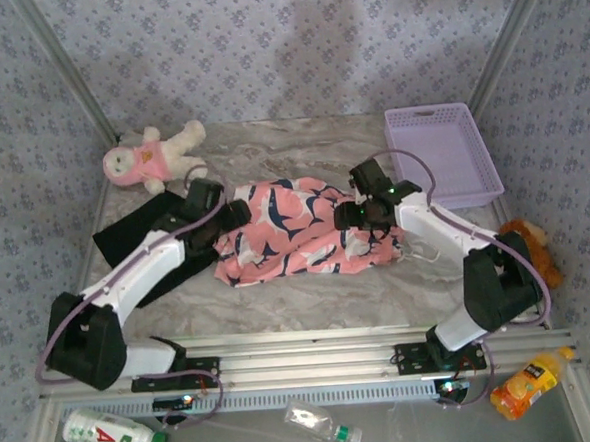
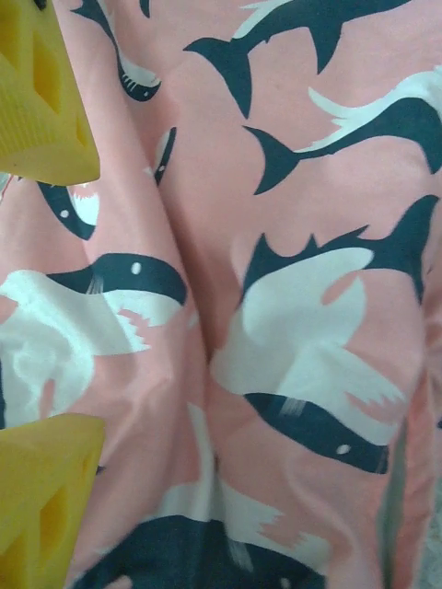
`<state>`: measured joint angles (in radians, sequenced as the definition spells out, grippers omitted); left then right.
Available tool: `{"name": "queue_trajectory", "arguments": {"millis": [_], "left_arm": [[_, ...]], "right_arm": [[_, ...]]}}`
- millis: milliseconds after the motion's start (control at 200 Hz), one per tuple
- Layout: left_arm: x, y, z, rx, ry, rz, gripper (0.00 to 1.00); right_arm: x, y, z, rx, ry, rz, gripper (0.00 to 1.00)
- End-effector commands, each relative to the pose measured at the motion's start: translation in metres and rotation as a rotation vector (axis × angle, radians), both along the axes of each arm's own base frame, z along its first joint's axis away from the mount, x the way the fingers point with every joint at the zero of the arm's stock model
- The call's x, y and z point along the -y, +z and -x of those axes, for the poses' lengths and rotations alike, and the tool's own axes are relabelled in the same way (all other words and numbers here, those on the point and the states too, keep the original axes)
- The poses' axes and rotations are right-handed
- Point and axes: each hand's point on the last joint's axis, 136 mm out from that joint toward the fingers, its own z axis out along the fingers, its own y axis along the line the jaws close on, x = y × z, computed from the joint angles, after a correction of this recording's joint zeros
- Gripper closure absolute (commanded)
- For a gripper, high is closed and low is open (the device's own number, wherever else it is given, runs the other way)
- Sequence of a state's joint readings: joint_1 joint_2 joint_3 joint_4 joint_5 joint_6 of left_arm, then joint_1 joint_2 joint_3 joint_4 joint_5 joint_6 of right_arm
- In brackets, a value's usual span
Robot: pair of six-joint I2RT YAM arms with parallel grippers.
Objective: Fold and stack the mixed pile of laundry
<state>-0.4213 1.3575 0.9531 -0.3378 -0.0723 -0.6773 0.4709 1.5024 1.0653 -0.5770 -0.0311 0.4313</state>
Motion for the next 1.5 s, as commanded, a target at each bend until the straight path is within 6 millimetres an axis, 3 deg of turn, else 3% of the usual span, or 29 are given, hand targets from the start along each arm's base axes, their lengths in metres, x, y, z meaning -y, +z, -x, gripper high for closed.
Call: {"name": "queue_trajectory", "arguments": {"millis": [0, 125, 260, 460, 630, 735, 849, 959, 1109, 1229, 1369, 1494], "left_arm": [[0.001, 0.010, -0.040, 0.073, -0.041, -0.011, 0.20], [0.012, 0.005, -0.074, 0.091, -0.083, 0.021, 0.20], [0.029, -0.021, -0.100, 0.038, -0.135, 0.026, 0.20], [0.039, -0.063, -0.127, -0.023, -0.156, 0.012, 0.27], [0.032, -0.087, -0.140, -0.072, -0.137, -0.045, 0.27], [0.033, -0.092, -0.141, -0.085, -0.139, -0.047, 0.41], [0.035, -0.086, -0.143, -0.078, -0.151, -0.045, 0.66], [0.037, -0.075, -0.142, -0.069, -0.174, -0.044, 1.00], [0.031, -0.056, -0.137, -0.060, -0.186, -0.075, 1.00], [0.029, -0.027, -0.135, -0.019, -0.195, -0.092, 1.00], [0.029, 0.012, -0.150, 0.056, -0.191, -0.103, 1.00], [0.030, 0.020, -0.170, 0.079, -0.176, -0.102, 1.00]], "right_arm": [[0.031, -0.024, 0.032, -0.094, -0.157, 0.092, 0.32], [0.055, -0.026, 0.042, -0.071, -0.238, 0.094, 0.32], [0.069, -0.026, 0.048, -0.037, -0.265, 0.066, 0.31], [0.071, -0.045, 0.045, -0.043, -0.292, -0.074, 0.31], [0.067, -0.059, 0.043, -0.050, -0.277, -0.103, 0.32], [0.064, -0.066, 0.045, -0.063, -0.277, -0.119, 0.35], [0.064, -0.070, 0.046, -0.069, -0.282, -0.122, 0.42], [0.069, -0.077, 0.045, -0.080, -0.296, -0.092, 0.49], [0.076, -0.085, 0.043, -0.101, -0.325, -0.055, 0.55], [0.083, -0.089, 0.044, -0.119, -0.347, -0.007, 0.57], [0.090, -0.095, 0.050, -0.158, -0.367, 0.026, 0.58], [0.093, -0.097, 0.047, -0.147, -0.377, 0.043, 0.58]]}}
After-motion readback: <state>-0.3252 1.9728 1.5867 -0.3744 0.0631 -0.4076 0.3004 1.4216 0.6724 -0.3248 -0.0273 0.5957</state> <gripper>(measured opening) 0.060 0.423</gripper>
